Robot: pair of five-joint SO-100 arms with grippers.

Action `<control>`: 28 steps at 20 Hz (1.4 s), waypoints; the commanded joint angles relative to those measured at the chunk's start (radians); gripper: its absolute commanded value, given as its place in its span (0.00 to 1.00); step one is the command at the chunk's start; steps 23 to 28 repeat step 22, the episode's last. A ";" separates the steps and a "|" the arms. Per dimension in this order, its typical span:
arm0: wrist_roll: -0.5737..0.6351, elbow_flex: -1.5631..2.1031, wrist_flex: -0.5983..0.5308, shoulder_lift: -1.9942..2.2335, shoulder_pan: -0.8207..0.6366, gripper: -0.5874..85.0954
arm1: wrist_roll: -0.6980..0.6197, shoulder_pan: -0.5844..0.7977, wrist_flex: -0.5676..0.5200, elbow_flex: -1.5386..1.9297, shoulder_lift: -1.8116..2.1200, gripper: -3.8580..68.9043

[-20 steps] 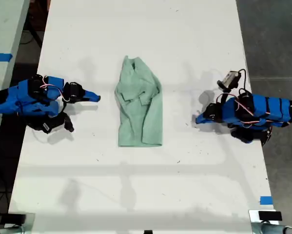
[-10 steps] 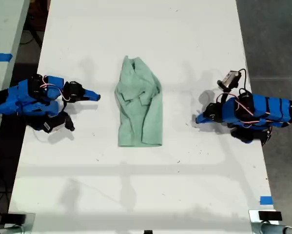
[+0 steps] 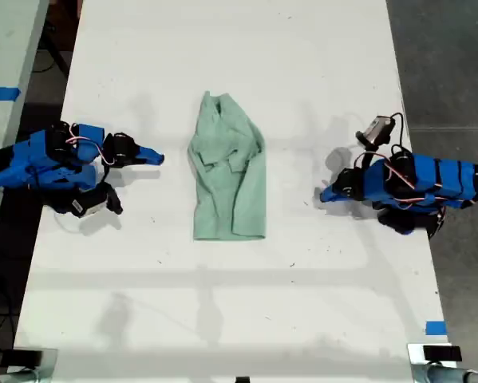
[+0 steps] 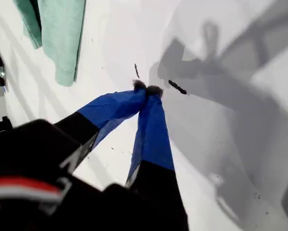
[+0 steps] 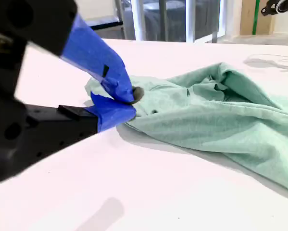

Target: Fold t shirt

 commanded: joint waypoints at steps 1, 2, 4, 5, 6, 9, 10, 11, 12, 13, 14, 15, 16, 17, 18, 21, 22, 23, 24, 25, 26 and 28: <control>-0.014 0.006 0.003 0.009 0.012 0.01 | 0.006 0.003 0.005 0.041 0.017 0.05; -0.014 0.006 0.003 0.009 0.012 0.01 | 0.006 0.000 0.005 0.041 0.017 0.05; -0.018 0.006 0.008 0.009 0.020 0.01 | -0.003 0.005 0.005 0.041 0.017 0.05; -0.023 0.006 0.011 0.009 0.025 0.01 | -0.012 0.012 0.003 0.041 0.017 0.05; -0.025 0.006 0.012 0.009 0.026 0.01 | -0.017 0.015 0.003 0.041 0.017 0.05; -0.025 0.006 0.012 0.009 0.025 0.01 | -0.020 0.017 0.003 0.043 0.017 0.05; -0.025 0.006 0.012 0.009 0.026 0.01 | -0.020 0.017 0.003 0.043 0.017 0.05; -0.025 0.006 0.012 0.009 0.028 0.01 | -0.020 0.015 0.003 0.043 0.017 0.05; -0.025 0.006 0.014 0.009 0.029 0.01 | -0.020 0.015 0.003 0.043 0.017 0.05; -0.025 0.006 0.014 0.009 0.029 0.01 | -0.020 0.015 0.003 0.043 0.017 0.05; -0.025 0.006 0.014 0.009 0.029 0.01 | -0.021 0.015 0.002 0.043 0.017 0.05; -0.025 0.006 0.014 0.009 0.028 0.01 | -0.023 0.017 0.002 0.043 0.017 0.05; -0.025 0.006 0.014 0.009 0.028 0.01 | -0.023 0.017 0.002 0.043 0.017 0.05; -0.025 0.006 0.014 0.009 0.028 0.01 | -0.023 0.014 0.002 0.043 0.017 0.05; -0.025 0.006 0.014 0.009 0.028 0.01 | -0.023 0.014 0.002 0.043 0.017 0.05; -0.025 0.006 0.014 0.009 0.028 0.01 | -0.058 0.029 -0.011 0.046 0.017 0.05; -0.025 0.008 0.014 0.009 0.028 0.01 | -0.071 0.029 -0.014 0.046 0.017 0.05; -0.025 0.008 0.014 0.009 0.028 0.01 | -0.071 0.029 -0.014 0.046 0.017 0.05; -0.025 0.008 0.014 0.009 0.028 0.01 | -0.071 0.029 -0.014 0.046 0.017 0.05; -0.025 0.008 0.014 0.009 0.028 0.01 | -0.071 0.029 -0.014 0.046 0.017 0.05; -0.025 0.008 0.014 0.009 0.028 0.01 | -0.071 0.029 -0.014 0.046 0.017 0.05; -0.025 0.008 0.014 0.009 0.028 0.01 | -0.071 0.029 -0.014 0.046 0.017 0.05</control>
